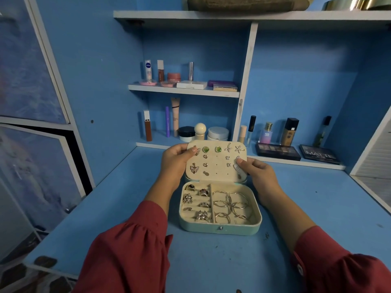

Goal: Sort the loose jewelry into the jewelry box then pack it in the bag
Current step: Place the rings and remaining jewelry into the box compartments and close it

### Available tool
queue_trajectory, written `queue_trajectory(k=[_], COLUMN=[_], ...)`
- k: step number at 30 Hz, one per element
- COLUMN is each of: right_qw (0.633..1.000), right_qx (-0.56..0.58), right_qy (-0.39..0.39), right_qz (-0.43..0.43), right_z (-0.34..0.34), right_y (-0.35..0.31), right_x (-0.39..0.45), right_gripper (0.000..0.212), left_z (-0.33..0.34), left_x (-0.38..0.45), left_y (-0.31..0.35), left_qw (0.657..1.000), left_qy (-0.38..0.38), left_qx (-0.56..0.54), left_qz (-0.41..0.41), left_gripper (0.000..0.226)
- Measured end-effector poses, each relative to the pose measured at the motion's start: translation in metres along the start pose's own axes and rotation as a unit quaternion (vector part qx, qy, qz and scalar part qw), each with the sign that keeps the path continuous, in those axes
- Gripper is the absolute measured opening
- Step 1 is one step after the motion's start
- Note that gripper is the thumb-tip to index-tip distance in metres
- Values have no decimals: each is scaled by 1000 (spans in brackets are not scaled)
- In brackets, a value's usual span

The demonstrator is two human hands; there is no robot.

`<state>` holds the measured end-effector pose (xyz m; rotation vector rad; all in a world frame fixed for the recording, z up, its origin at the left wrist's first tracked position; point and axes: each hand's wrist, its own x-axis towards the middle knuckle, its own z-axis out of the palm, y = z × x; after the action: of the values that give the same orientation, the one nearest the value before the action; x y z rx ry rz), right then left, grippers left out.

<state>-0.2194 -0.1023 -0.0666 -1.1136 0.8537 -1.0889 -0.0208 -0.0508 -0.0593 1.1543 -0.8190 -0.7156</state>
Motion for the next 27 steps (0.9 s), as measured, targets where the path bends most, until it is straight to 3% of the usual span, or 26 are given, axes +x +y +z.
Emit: queue_trajectory(k=[13, 21, 27], right_qw=[999, 999, 999], right_qx=[-27, -33, -39], right_qy=[-15, -19, 22], right_qz=[-10, 7, -19], right_z=[0, -2, -2], right_y=[-4, -5, -6], right_x=[-1, -1, 2], right_gripper=[5, 7, 16], left_z=[-4, -7, -7], left_x=[2, 0, -5], left_y=[2, 4, 10], left_qw=[999, 999, 999], left_qy=[-36, -44, -41], left_qx=[0, 16, 19], left_qz=[-6, -12, -7], left_gripper=[9, 8, 5])
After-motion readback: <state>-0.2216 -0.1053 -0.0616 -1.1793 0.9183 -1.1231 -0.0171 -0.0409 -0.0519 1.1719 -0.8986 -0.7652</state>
